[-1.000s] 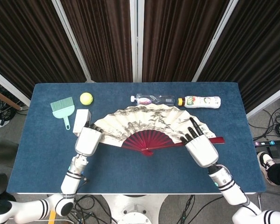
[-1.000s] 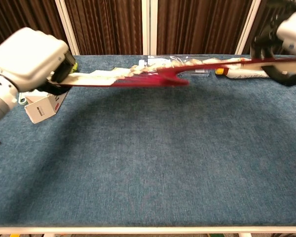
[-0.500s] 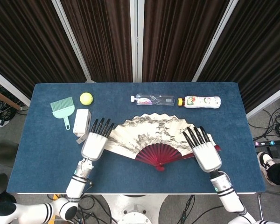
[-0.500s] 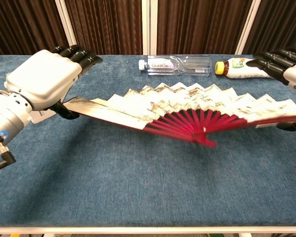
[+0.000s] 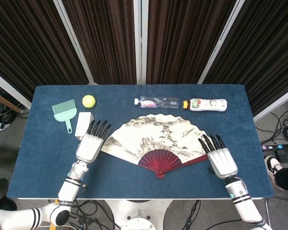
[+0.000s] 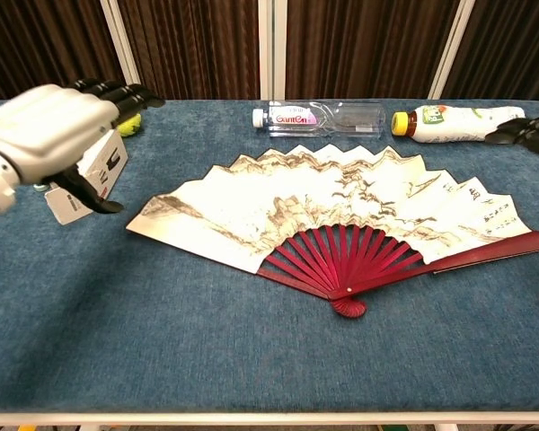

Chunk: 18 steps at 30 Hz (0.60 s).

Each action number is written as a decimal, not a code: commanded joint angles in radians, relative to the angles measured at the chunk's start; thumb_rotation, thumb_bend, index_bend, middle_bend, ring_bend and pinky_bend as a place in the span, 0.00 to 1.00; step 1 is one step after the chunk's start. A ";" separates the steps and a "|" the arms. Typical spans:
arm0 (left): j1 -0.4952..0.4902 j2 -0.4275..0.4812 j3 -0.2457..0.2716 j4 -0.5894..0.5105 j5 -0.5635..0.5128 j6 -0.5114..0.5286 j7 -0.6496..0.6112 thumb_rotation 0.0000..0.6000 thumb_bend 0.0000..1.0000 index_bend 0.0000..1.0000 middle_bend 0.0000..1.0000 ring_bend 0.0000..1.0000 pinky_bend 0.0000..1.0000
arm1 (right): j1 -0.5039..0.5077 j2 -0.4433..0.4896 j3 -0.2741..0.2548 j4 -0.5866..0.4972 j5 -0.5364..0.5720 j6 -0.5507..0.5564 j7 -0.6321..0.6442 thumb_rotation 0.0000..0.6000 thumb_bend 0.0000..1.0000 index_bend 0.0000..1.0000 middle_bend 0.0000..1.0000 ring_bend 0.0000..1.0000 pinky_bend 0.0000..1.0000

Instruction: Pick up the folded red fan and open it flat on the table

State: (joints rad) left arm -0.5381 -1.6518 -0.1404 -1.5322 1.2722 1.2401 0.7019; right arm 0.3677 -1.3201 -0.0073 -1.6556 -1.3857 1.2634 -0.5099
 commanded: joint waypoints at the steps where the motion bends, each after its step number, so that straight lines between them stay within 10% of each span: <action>1: 0.021 0.085 -0.021 -0.048 -0.008 0.017 -0.062 1.00 0.00 0.05 0.00 0.00 0.05 | -0.026 0.041 0.017 0.003 -0.023 0.047 0.083 1.00 0.00 0.00 0.00 0.00 0.00; 10: 0.150 0.290 -0.020 -0.053 -0.021 0.055 -0.424 1.00 0.00 0.10 0.03 0.00 0.06 | -0.080 0.182 0.007 0.112 -0.111 0.095 0.573 1.00 0.13 0.04 0.14 0.00 0.00; 18: 0.322 0.414 0.074 -0.084 0.032 0.217 -0.498 1.00 0.00 0.11 0.03 0.00 0.06 | -0.186 0.208 -0.007 0.156 -0.124 0.220 0.674 1.00 0.14 0.06 0.15 0.00 0.00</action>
State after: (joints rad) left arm -0.2753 -1.2750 -0.1060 -1.5909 1.2801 1.3854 0.2096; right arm 0.2169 -1.1282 -0.0071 -1.5157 -1.4983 1.4459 0.1637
